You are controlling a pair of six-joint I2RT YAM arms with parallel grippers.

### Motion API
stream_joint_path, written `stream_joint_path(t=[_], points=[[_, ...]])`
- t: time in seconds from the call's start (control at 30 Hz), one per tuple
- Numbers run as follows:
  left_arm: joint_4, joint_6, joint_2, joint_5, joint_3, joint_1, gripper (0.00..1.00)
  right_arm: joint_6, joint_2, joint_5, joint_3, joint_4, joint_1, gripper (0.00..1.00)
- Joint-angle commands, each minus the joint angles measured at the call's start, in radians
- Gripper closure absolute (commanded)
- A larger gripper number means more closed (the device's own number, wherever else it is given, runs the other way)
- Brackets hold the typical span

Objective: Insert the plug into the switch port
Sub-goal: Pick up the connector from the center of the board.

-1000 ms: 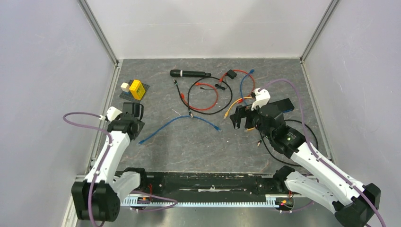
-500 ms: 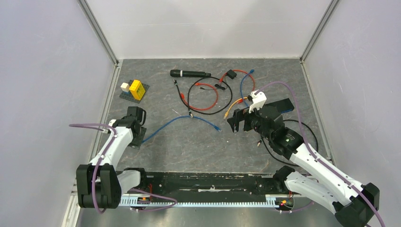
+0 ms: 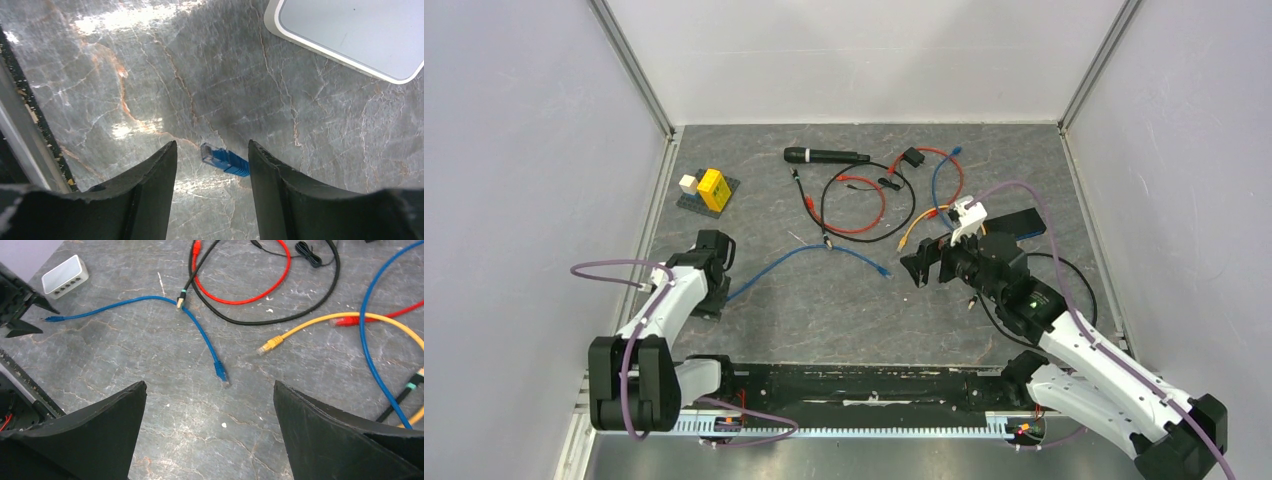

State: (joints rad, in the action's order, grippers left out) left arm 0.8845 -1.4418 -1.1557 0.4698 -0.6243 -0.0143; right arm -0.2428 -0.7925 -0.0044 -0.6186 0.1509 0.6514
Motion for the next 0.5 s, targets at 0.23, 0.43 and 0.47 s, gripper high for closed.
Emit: stream_joint_path(t=[0.23, 0.43, 0.47], points=[[-0.092, 0.032, 0.038, -0.002, -0.037, 0.005, 0.85, 0.145, -0.168, -0.068, 0.058, -0.510, 0.009, 0.15], [-0.156, 0.166, 0.086, -0.122, -0.070, 0.005, 0.98, 0.388, -0.501, -0.223, -0.189, -0.639, 0.124, 0.17], [-0.156, 0.171, 0.085, -0.142, -0.076, 0.004, 0.98, 0.418, -0.553, -0.243, -0.211, -0.683, 0.146, 0.17]])
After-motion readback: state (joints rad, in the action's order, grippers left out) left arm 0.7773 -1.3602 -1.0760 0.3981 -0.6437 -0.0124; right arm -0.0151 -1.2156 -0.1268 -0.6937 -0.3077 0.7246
